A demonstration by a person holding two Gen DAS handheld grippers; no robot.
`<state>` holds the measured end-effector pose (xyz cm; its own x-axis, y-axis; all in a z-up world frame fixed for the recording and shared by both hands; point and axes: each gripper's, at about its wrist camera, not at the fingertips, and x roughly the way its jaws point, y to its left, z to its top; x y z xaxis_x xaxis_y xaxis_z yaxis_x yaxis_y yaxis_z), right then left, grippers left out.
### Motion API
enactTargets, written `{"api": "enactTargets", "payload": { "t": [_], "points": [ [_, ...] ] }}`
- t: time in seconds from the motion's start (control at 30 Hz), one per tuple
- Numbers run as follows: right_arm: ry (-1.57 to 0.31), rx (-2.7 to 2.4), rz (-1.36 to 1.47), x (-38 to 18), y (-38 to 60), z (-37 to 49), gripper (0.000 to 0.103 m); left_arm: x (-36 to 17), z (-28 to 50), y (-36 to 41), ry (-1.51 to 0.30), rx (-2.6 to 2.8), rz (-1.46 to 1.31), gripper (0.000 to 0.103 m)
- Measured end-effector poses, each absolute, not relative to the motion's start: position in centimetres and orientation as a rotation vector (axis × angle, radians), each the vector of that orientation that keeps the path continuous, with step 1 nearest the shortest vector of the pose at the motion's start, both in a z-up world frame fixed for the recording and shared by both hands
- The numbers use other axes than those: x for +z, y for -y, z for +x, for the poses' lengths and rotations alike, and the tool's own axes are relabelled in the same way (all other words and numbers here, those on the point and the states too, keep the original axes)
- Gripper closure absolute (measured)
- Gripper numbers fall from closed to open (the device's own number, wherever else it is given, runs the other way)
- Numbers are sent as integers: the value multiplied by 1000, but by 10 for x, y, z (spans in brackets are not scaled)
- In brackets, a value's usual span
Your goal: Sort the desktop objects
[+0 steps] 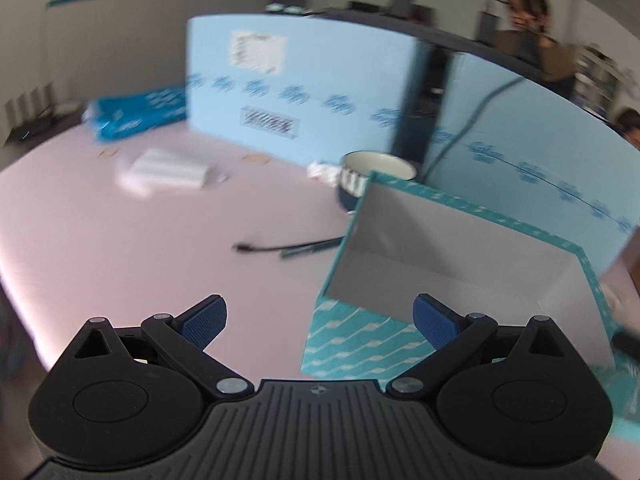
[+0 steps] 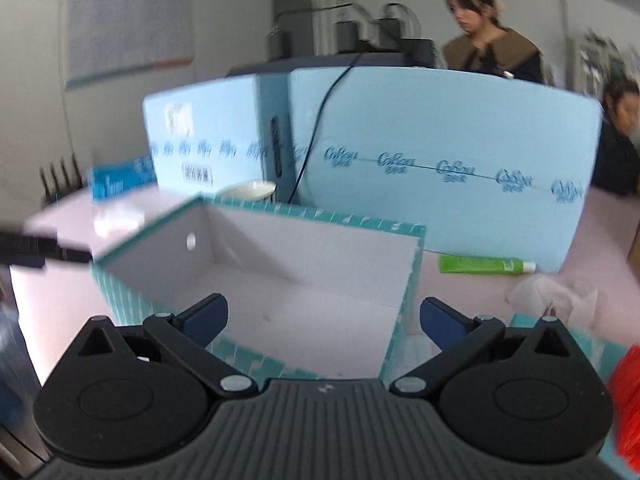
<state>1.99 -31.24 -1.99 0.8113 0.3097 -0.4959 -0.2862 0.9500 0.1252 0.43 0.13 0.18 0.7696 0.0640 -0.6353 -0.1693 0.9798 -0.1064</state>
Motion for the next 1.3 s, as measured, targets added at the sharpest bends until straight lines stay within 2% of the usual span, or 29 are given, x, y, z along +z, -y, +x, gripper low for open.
{"api": "enactTargets", "payload": {
  "t": [0.13,0.3,0.4,0.47,0.57,0.67,0.73,0.83,0.9,1.0,1.1,1.3],
  "points": [
    [-611,275,187,-21,334,47,0,12,37,-8,-693,77,-135,3],
    [-774,236,379,-37,337,88,0,-1,100,-6,-876,81,-105,3],
    [-839,218,417,-49,336,99,0,-15,115,-1,-927,57,-72,5],
    [-852,211,404,-55,327,97,5,-24,122,3,-953,51,-45,14],
    [-900,214,331,-62,316,98,6,-36,132,10,-992,41,-6,22],
    [-941,217,269,-69,311,102,6,-49,142,16,-1031,31,35,46],
    [-939,207,248,-70,307,101,8,-57,149,20,-1056,24,62,54],
    [-920,155,180,-68,303,101,25,-61,159,23,-1076,33,80,60],
    [-909,127,138,-69,304,101,52,-60,164,24,-1077,35,83,61],
    [-900,105,118,-74,312,102,67,-58,172,26,-1076,33,97,61],
    [-912,90,174,-79,323,106,72,-57,186,31,-1079,26,88,61],
    [-919,55,218,-82,331,107,72,-63,200,41,-1083,-16,45,61]
  ]
}}
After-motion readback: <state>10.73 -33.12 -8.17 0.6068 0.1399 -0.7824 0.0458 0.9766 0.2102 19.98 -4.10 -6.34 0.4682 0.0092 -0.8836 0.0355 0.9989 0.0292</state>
